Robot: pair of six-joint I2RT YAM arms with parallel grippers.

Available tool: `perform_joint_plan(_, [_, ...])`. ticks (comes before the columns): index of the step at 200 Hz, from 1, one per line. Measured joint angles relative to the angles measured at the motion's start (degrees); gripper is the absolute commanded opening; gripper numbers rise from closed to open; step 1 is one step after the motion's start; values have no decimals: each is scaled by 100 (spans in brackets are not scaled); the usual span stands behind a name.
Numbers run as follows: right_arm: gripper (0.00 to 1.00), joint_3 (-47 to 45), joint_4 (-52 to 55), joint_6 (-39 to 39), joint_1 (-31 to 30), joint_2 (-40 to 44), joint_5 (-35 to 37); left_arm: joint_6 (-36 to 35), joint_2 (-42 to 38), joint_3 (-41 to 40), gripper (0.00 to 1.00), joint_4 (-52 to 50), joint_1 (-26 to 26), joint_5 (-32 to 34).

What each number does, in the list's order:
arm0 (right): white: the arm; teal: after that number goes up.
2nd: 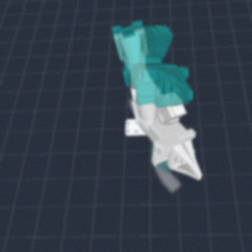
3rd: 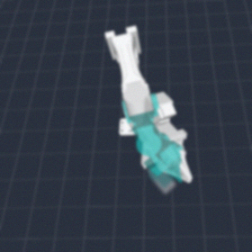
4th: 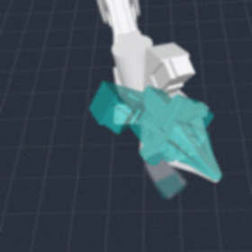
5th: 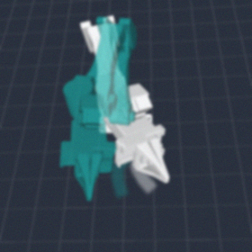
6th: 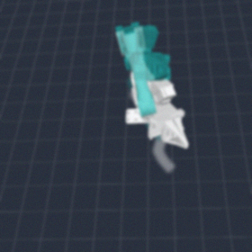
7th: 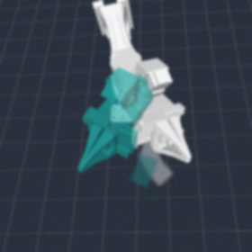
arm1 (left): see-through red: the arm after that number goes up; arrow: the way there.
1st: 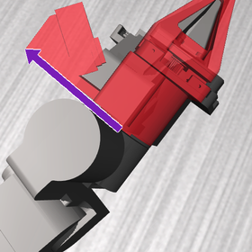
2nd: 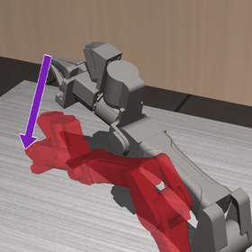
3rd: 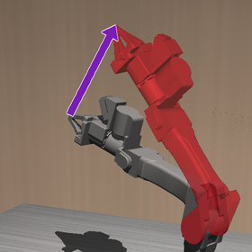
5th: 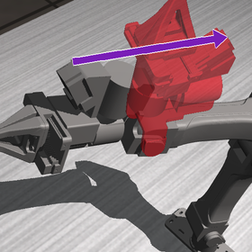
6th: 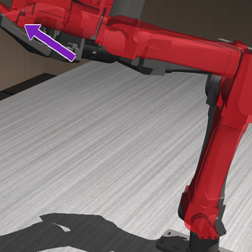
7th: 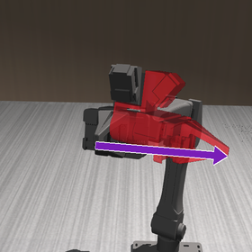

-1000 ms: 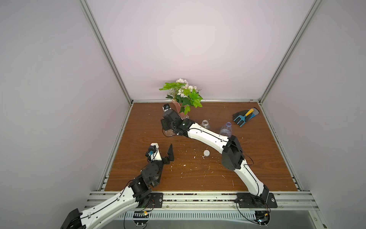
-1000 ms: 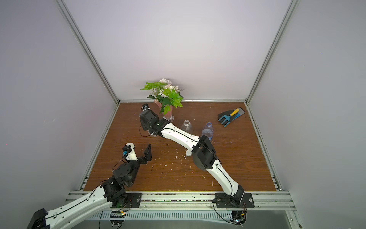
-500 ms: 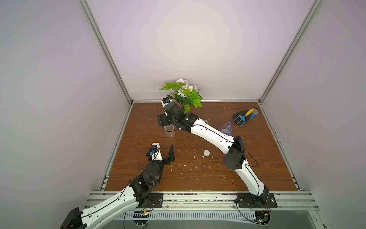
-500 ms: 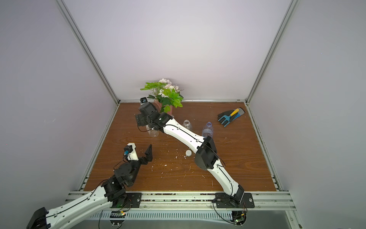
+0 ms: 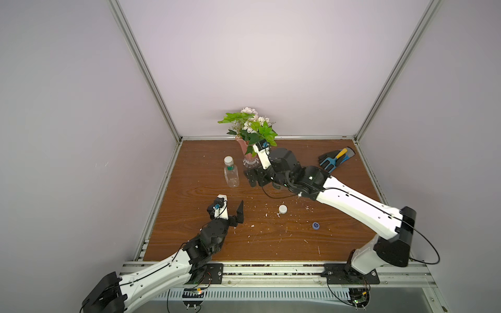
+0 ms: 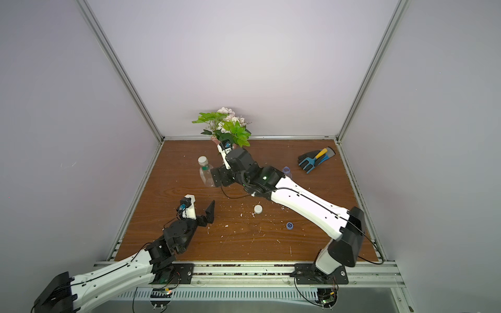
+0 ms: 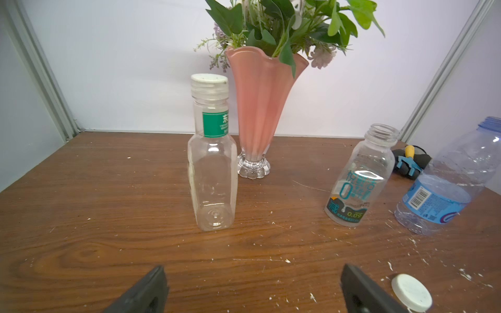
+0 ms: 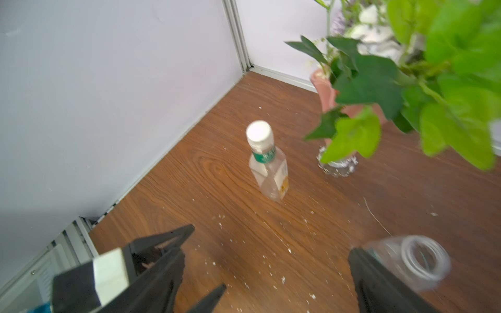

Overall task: Screw on the bottle caps
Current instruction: Pick up the plastic bottle at the center of the board.

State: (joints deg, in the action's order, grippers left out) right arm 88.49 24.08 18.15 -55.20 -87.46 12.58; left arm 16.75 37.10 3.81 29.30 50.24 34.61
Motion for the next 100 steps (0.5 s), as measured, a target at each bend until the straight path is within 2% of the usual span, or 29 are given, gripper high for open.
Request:
perform_joint_plan(19, [97, -588, -61, -81, 352, 369, 96, -2, 142, 0, 100, 179, 0, -144])
perform_joint_plan(44, [94, -1001, -57, -216, 837, 442, 127, -2, 354, 4, 100, 361, 0, -319])
perform_joint_plan(69, [85, -1054, -111, -337, 1257, 236, 52, 0, 625, 105, 100, 400, 0, -446])
perform_joint_plan(100, [80, -918, -271, -437, 1488, -321, -11, 20, 940, 304, 100, 442, 0, -586])
